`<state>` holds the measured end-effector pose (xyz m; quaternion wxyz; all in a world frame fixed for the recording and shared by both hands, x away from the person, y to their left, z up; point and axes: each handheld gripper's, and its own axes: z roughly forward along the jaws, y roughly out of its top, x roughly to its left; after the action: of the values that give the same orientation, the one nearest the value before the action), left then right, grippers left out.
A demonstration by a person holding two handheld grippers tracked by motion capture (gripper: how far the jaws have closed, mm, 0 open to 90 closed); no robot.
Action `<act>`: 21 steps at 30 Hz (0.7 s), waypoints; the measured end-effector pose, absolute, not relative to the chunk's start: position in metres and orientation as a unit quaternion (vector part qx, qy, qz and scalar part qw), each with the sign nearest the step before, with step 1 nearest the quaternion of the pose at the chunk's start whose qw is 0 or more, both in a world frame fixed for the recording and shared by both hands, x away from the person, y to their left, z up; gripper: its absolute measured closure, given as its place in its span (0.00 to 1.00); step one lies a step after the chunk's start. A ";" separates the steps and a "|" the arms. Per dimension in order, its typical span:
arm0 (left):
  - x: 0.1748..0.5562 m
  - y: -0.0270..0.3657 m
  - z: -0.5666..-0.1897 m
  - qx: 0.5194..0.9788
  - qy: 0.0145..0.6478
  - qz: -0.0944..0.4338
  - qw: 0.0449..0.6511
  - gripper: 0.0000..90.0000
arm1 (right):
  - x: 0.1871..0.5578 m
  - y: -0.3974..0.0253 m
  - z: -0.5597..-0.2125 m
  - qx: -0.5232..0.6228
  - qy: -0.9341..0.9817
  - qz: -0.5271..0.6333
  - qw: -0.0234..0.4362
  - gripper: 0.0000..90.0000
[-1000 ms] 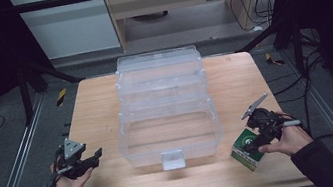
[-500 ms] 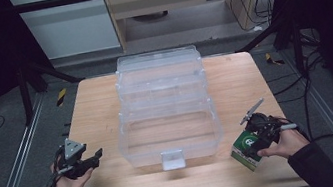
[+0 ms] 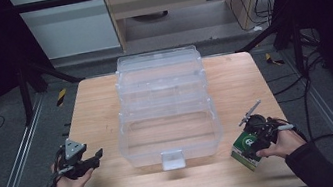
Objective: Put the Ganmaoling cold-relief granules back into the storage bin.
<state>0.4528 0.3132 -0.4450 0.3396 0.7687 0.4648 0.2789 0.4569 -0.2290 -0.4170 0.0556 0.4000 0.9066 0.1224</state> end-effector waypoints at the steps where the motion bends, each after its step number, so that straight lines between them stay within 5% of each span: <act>1: 0.453 0.313 -0.445 0.769 0.465 0.279 0.340 0.40 | 0.457 -0.229 -0.418 0.398 0.908 0.122 0.054 0.06; 21: 0.453 0.313 -0.445 0.770 0.463 0.279 0.338 0.40 | 0.464 -0.227 -0.423 0.395 0.912 0.112 0.027 0.15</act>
<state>0.4528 0.3133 -0.4453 0.3381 0.7702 0.4634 0.2786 0.4637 -0.2272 -0.4233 0.0266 0.3945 0.9116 0.1124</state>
